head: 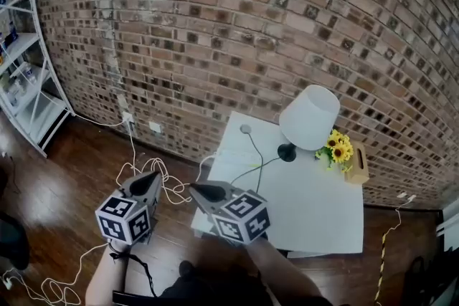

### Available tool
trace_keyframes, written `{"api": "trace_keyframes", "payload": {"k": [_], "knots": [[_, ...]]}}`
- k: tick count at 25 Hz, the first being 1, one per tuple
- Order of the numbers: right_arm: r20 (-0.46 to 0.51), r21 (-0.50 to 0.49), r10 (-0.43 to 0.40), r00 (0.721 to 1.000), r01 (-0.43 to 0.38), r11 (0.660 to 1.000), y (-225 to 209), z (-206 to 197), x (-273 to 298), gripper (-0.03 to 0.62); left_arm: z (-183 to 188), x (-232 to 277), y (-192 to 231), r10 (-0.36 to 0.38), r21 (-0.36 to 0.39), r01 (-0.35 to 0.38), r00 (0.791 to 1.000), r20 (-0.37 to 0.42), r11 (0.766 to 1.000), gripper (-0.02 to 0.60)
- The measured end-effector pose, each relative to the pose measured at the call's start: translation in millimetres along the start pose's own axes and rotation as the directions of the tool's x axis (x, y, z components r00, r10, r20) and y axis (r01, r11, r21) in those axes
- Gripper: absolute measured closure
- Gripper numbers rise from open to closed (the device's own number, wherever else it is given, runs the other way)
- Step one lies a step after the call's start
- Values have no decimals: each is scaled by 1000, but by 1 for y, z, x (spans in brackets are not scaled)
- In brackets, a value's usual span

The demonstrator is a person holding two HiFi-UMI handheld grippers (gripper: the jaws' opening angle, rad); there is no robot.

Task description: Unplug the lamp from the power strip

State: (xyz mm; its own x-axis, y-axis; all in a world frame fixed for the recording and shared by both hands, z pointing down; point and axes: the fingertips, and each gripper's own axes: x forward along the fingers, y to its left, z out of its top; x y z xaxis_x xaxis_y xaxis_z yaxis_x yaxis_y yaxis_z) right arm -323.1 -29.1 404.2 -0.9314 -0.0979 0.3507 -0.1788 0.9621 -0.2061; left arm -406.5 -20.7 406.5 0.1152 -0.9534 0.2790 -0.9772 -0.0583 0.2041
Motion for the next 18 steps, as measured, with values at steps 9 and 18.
{"api": "trace_keyframes", "payload": {"k": [9,18], "knots": [[57,-17,-69,996,70,997,-30,-13,-81,595,15,29,-89,-36,126,35,999,6,991,571],[159,73,-91,983,80,994,-51,-27,-175,594,4,59,-193,-101,170,104,995,-26,980,571]]}}
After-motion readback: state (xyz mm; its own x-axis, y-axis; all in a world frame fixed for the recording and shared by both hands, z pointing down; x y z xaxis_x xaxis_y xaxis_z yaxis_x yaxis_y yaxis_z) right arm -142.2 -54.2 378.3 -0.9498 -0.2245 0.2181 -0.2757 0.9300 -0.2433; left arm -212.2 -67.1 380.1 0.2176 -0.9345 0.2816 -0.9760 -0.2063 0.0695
